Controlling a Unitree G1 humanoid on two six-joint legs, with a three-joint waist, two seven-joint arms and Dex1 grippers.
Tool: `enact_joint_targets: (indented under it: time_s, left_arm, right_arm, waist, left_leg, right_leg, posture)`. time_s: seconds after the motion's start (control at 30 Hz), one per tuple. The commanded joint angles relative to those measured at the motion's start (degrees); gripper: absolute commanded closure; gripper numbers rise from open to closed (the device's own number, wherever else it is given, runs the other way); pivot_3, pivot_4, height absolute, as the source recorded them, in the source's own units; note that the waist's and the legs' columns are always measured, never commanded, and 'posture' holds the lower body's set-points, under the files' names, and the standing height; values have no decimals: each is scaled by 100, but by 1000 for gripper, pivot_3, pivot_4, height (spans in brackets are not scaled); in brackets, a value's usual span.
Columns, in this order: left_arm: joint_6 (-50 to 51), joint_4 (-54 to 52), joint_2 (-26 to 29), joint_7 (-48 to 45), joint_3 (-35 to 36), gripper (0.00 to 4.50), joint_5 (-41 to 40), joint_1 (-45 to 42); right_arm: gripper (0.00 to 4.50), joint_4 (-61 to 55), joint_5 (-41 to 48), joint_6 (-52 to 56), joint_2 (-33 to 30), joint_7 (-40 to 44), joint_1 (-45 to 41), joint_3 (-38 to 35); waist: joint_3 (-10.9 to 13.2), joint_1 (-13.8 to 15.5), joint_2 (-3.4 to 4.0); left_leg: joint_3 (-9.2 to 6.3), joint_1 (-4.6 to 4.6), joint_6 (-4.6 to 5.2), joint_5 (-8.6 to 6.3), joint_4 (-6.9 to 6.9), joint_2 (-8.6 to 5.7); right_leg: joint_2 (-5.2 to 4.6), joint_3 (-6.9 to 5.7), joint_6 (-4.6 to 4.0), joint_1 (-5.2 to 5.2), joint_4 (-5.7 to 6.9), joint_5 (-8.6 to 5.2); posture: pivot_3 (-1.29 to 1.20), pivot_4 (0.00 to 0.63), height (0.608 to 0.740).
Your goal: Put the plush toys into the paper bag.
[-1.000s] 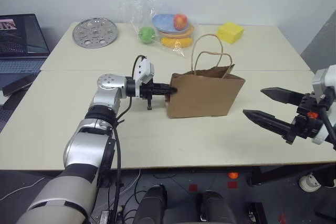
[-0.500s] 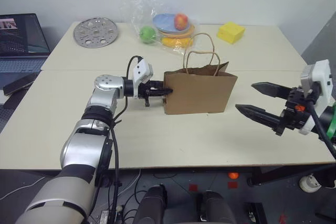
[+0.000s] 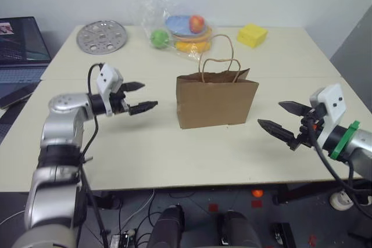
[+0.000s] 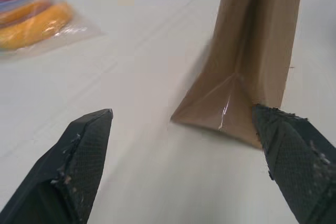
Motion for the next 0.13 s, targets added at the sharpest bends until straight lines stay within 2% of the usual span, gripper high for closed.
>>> enact_joint_targets:
  time_s: [0.03, 0.13]
  left_arm:
    - [783, -1671, 76, 575, 192, 14, -347, 494]
    - [1008, -2038, -23, 914, 247, 14, -486, 777]
  right_arm:
    - [0, -249, -395, 8, 310, -482, 46, 130]
    - [0, -168, -621, 75, 465, -552, -68, 335]
  waist:
    - [0, 18, 0]
    - [0, 25, 1]
  left_leg:
    - [4, -1, -19, -10, -1, 2]
    - [18, 0, -31, -17, -2, 4]
  right_leg:
    - [-11, -15, -1, -1, 1, -1]
    - [-28, -30, -1, -4, 2, -1]
  posture:
    - [0, 150, 740]
    - [0, 150, 740]
